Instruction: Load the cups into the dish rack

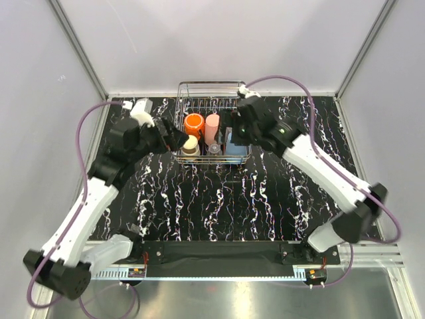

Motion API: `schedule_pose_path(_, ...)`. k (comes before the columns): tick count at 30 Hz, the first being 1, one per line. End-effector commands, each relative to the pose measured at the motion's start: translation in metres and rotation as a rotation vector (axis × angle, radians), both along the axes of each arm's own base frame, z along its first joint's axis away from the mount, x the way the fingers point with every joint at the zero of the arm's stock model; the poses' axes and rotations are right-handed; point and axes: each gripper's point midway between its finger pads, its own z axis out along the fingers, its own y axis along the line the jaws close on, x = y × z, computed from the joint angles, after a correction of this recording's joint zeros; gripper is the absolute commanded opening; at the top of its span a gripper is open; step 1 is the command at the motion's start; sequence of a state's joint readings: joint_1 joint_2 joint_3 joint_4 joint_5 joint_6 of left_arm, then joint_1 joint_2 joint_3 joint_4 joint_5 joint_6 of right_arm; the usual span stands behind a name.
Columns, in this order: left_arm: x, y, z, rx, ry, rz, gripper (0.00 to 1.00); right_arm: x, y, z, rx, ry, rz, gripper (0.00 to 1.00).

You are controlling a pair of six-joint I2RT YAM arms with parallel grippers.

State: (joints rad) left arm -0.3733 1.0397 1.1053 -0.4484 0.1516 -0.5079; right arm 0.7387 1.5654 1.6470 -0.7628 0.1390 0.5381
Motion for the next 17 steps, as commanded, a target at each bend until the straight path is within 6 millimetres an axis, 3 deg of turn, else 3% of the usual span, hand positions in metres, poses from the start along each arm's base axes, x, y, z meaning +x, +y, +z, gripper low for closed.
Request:
schedule_pose_path(1, -0.023, -0.014, 0.009, -0.109, -0.056, -0.083, 0.99, -0.013, -0.016, -0.002, 0.020, -0.057, -0.021, 0.99)
schedule_pose_path(2, -0.033, -0.013, 0.016, -0.141, -0.087, -0.093, 0.99, -0.018, -0.025, 0.013, 0.055, -0.109, -0.036, 1.00)
schedule_pose_path(3, -0.040, -0.016, -0.002, -0.167, -0.047, -0.102, 0.99, -0.021, -0.032, 0.013, 0.057, -0.124, -0.051, 1.00)
schedule_pose_path(4, -0.043, -0.018, 0.002, -0.198, -0.080, -0.114, 0.99, -0.027, -0.042, -0.008, 0.028, -0.105, -0.067, 1.00)
schedule_pose_path(5, -0.051, -0.017, 0.007, -0.227, -0.111, -0.120, 0.99, -0.030, -0.054, 0.008, 0.064, -0.163, -0.101, 1.00)
schedule_pose_path(6, -0.057, -0.021, -0.012, -0.248, -0.073, -0.134, 0.99, -0.033, -0.061, 0.004, 0.065, -0.172, -0.128, 1.00)
schedule_pose_path(7, -0.061, -0.021, -0.004, -0.278, -0.120, -0.148, 0.99, -0.038, -0.080, -0.003, 0.062, -0.193, -0.197, 1.00)
schedule_pose_path(8, -0.065, -0.023, -0.009, -0.291, -0.119, -0.160, 0.99, -0.039, -0.089, -0.006, 0.065, -0.210, -0.228, 1.00)
schedule_pose_path(9, -0.068, -0.024, -0.007, -0.315, -0.134, -0.172, 0.99, -0.045, -0.100, -0.028, 0.041, -0.194, -0.260, 1.00)
schedule_pose_path(10, -0.071, -0.023, -0.019, -0.323, -0.124, -0.171, 0.99, -0.048, -0.117, -0.018, 0.098, -0.240, -0.347, 1.00)
schedule_pose_path(11, -0.073, -0.024, -0.022, -0.333, -0.126, -0.174, 0.99, -0.051, -0.124, -0.022, 0.115, -0.251, -0.375, 1.00)
schedule_pose_path(12, -0.076, -0.026, -0.017, -0.360, -0.147, -0.191, 0.99, -0.057, -0.131, -0.046, 0.095, -0.239, -0.378, 1.00)
schedule_pose_path(13, -0.078, -0.027, -0.019, -0.372, -0.155, -0.205, 0.99, -0.064, -0.135, -0.040, 0.140, -0.267, -0.371, 1.00)
schedule_pose_path(15, -0.086, -0.030, -0.024, -0.402, -0.172, -0.235, 0.99, -0.074, -0.137, -0.056, 0.140, -0.254, -0.339, 1.00)
schedule_pose_path(17, -0.100, -0.033, -0.031, -0.444, -0.182, -0.290, 0.99, -0.086, -0.129, -0.048, 0.227, -0.255, -0.278, 1.00)
